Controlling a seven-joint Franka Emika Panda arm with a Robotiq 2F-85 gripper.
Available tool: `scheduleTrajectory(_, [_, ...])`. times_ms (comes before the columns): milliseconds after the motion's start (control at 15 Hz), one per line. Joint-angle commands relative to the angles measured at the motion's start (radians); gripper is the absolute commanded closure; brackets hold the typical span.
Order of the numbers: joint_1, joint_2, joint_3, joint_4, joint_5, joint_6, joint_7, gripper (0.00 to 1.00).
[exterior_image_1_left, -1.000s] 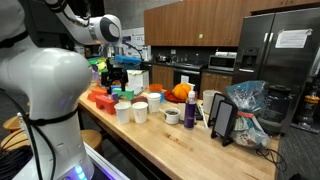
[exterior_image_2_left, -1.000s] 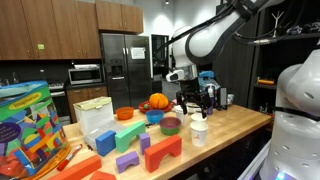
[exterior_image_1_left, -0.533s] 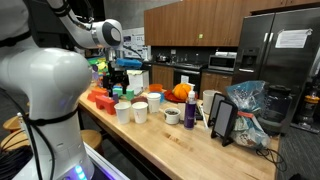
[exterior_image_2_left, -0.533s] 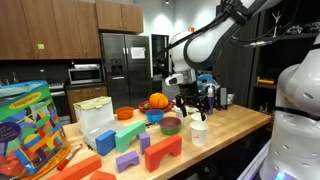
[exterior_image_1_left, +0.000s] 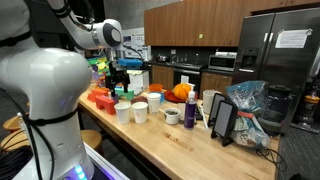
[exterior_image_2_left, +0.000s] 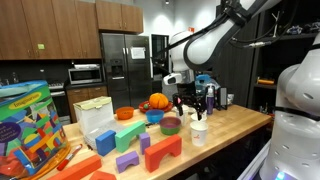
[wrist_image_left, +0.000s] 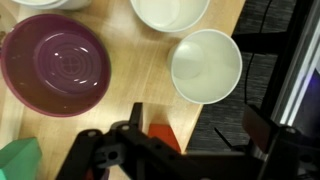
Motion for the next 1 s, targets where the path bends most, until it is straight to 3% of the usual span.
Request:
scheduleTrajectory(0, [-0.027, 0.041, -0.007, 0.001, -0.066, 0.138, -0.044, 0.00])
scheduleTrajectory(200, [-0.042, 0.073, -0.021, 0.001, -0.084, 0.197, -0.072, 0.00])
scheduleTrajectory(933, [-0.067, 0.119, -0.038, 0.002, -0.057, 0.200, -0.186, 0.00])
